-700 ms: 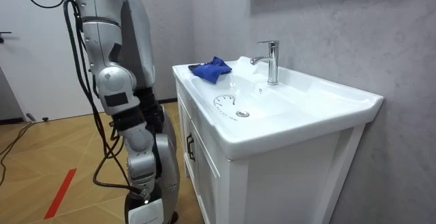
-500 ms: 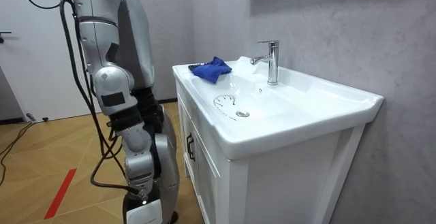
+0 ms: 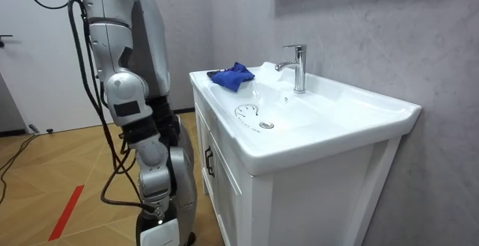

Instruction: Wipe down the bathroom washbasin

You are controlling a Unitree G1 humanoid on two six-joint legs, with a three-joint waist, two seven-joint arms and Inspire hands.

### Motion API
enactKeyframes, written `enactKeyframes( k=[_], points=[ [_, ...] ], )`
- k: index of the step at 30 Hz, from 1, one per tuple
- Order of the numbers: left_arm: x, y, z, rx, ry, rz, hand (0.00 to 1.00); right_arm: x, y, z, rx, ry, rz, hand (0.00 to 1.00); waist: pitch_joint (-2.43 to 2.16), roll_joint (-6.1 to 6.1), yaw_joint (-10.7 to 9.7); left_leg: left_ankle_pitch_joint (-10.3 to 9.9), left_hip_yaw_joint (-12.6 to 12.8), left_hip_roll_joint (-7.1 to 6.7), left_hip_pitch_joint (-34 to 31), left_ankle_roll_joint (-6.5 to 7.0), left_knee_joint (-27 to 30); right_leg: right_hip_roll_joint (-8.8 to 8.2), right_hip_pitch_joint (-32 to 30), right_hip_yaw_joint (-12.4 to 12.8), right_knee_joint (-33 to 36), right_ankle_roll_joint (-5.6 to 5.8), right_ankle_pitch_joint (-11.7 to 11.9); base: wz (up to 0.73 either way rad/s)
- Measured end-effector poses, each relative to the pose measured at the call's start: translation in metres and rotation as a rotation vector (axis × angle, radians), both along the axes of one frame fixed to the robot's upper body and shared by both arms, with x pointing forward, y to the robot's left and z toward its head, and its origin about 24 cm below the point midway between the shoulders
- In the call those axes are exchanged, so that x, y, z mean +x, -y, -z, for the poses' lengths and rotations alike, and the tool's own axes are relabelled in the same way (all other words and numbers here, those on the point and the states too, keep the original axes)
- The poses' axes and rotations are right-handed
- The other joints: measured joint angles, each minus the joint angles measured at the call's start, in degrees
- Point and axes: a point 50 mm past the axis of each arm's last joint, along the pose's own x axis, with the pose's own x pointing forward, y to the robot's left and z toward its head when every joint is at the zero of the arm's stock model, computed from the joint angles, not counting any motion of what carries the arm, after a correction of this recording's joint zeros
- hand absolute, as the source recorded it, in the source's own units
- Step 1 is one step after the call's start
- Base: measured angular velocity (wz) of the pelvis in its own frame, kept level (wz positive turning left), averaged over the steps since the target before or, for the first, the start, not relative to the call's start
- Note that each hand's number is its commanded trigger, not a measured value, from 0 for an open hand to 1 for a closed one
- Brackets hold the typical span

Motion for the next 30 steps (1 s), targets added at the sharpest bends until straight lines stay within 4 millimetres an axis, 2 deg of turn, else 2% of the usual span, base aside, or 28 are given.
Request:
enactKeyframes(
  k=[10,16,21,23,30],
  points=[
    [-0.001,-0.001,0.000,0.003,0.024,-0.090,0.00,0.000,0.000,0.000,0.006,0.001,0.009,0.00,-0.05,-0.46,0.2,0.0,-0.2,-0.03,0.2,-0.01,0.0,-0.02,0.3,-0.1,0.1,0.00,0.0,0.00],
    [-0.007,-0.004,-0.001,0.025,0.054,-0.209,0.00,0.000,0.002,0.000,-0.005,0.011,0.048,0.00,0.00,-0.66,0.0,0.0,-1.5,-0.40,0.3,-0.01,0.1,-0.12,1.5,-1.6,-1.0,-0.02,0.0,0.10],
    [-0.021,-0.006,-0.001,0.064,0.055,-0.303,0.00,0.000,0.003,0.000,-0.017,0.017,0.052,0.00,0.01,-0.39,0.2,0.0,-1.9,-0.38,0.4,-0.06,0.0,-0.05,1.8,-2.0,-1.1,-0.01,0.0,0.05],
    [-0.026,-0.009,-0.002,0.096,0.069,-0.351,0.00,0.001,0.003,-0.001,-0.024,0.026,0.050,0.00,-0.14,-0.03,0.5,0.1,-2.3,-0.34,0.1,-0.09,0.1,-0.08,1.7,-2.6,-0.9,-0.01,0.0,0.08],
    [-0.022,-0.023,-0.007,0.229,0.174,-0.469,0.00,0.004,0.007,-0.001,-0.040,0.066,0.115,0.00,-0.27,0.48,1.9,0.1,-4.8,-0.62,-1.2,-0.17,1.2,-0.15,2.0,-5.5,-0.9,-0.01,0.0,0.19]
  ],
)
